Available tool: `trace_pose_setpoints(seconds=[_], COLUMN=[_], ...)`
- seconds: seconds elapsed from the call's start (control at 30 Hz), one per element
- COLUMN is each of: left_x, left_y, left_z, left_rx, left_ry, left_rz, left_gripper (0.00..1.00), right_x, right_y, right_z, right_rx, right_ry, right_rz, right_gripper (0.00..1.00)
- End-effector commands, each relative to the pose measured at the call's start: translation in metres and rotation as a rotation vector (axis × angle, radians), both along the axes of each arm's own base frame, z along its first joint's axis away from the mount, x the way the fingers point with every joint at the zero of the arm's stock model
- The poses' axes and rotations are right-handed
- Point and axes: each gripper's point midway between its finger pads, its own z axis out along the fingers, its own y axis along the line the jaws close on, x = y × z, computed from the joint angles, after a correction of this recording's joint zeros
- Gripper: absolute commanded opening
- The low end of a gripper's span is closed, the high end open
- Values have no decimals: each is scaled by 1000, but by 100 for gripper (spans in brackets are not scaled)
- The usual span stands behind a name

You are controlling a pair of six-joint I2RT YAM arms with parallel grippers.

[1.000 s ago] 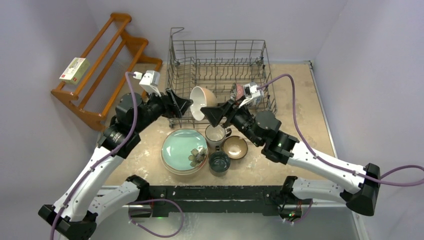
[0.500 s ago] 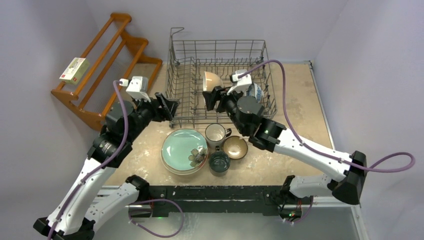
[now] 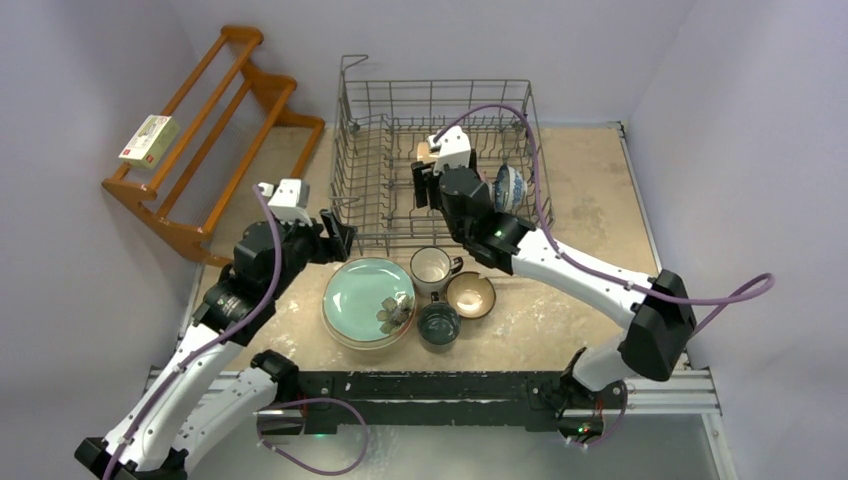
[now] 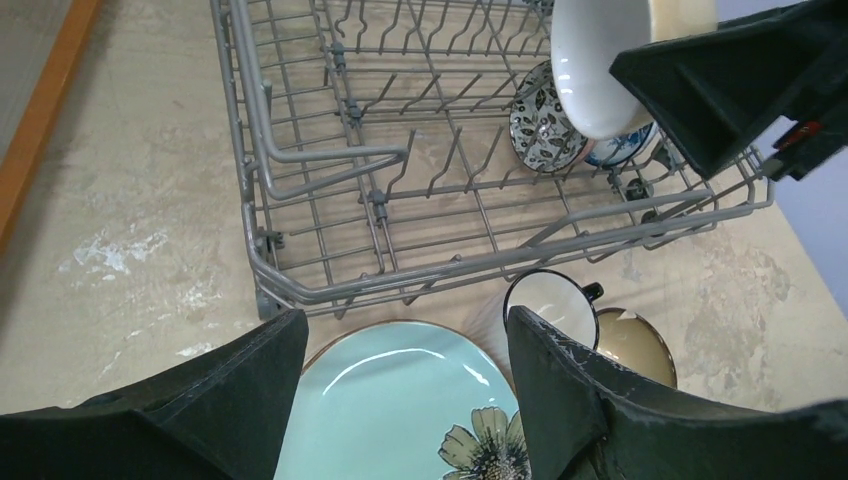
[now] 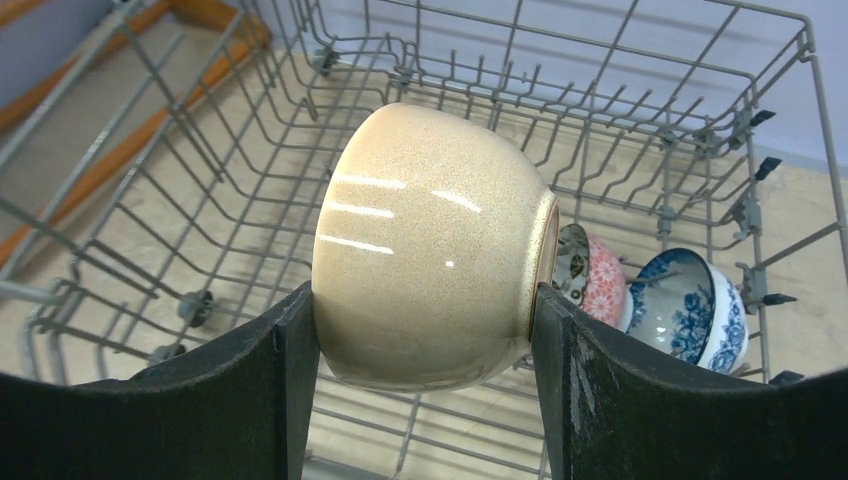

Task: Load the mixed dishes into the dish rack
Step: Insert the bowl into the dish rack.

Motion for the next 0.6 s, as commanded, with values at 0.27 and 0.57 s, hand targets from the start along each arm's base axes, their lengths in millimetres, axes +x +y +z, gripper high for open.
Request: trace_pose_setpoints(seconds=[0.27,0.57], left_x=[0,1], left_y=[2,2], left_z=[13,14], left_rx=[2,8], left_ry=[-72,-75], left_rz=[-6,-7], left_gripper=[70,70], right_x=[57,83], right_y=[-10,3], right_z=[22,-14], right_rx=[30,40], right_ry=[-49,44], right_rz=[-28,26], right_gripper=[0,0])
